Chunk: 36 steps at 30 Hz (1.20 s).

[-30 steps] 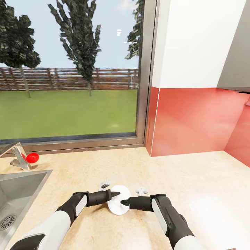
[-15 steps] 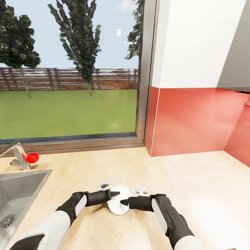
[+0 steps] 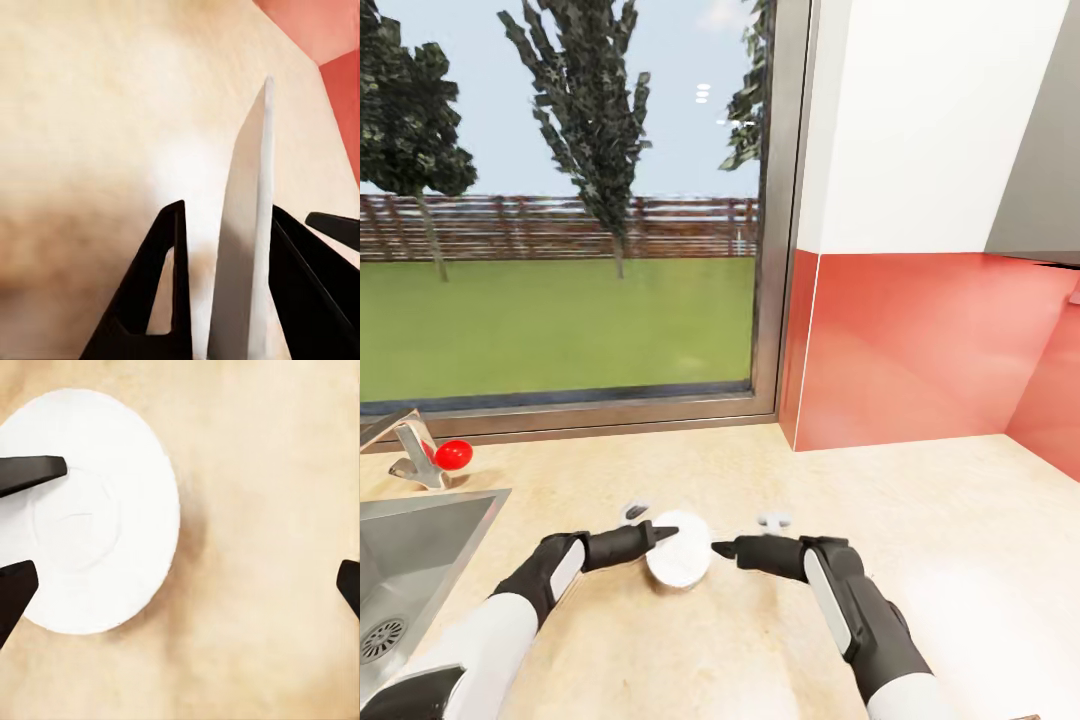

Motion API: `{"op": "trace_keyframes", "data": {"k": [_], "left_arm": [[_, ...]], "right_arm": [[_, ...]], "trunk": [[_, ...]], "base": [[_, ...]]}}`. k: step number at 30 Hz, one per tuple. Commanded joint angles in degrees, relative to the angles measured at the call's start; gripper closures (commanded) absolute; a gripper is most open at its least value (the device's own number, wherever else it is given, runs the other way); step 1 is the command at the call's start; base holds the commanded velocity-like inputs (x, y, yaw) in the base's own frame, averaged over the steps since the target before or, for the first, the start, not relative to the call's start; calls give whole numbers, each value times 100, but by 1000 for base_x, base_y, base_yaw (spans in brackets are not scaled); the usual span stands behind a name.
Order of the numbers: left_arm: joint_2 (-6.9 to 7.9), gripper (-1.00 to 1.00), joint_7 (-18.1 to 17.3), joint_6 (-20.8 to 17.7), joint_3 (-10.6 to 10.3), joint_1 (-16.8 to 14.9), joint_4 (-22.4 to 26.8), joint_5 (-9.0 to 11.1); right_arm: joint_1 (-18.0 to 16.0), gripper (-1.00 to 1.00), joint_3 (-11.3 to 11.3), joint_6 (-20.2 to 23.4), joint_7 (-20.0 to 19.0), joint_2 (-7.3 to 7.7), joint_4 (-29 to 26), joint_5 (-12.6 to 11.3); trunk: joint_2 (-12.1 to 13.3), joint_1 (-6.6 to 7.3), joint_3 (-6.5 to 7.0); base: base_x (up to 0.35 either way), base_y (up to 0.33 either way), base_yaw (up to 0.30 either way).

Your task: Set up a coffee station on the kitchen countertop: keep the coffee maker on the countertop, move the bottle of coffee from the kitchen shelf to the counter next to the coffee maker, place a paper coffee filter on top of the coffee maker, put the saucer next to the coffee maker with the coffee cup on the saucer, and place the electric kettle next to the coffee maker.

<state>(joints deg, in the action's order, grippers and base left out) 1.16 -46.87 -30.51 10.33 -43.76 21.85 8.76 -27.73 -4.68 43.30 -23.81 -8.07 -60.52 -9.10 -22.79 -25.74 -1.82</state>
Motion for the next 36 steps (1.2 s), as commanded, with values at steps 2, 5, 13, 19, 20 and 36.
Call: {"op": "trace_keyframes", "data": {"k": [2, 5, 13, 19, 20, 36], "left_arm": [[127, 100, -14, -250, 12, -8, 363, 107], [298, 100, -15, -538, 13, -12, 728, 239], [966, 100, -15, -1182, 10, -7, 1796, 967], [1319, 100, -12, -1479, -2, 48, 2105, 1688], [1359, 100, -16, -1542, -11, 69, 2196, 1772], [1378, 100, -454, -1604, -28, 96, 2495, 1806]], "right_arm": [[-6, -100, 11, 38, 20, 7, -202, -32], [-6, -100, 17, 38, 24, 18, -367, -31], [-9, -100, 39, 26, 26, 94, -1028, -28], [-7, -100, 46, 20, 16, 120, -1974, -35], [-7, -100, 41, 17, 10, 116, -2237, -43], [-9, -100, 21, -7, -14, 96, -2471, -66]], "trunk": [[-13, -4, -14], [-13, -4, -14], [-13, -4, -14], [-13, -4, -14], [-13, -4, -14], [-13, -4, -14]], "base": [[0, 0, 0], [0, 0, 0], [0, 0, 0], [0, 0, 0], [0, 0, 0], [-151, 0, 0]]}}
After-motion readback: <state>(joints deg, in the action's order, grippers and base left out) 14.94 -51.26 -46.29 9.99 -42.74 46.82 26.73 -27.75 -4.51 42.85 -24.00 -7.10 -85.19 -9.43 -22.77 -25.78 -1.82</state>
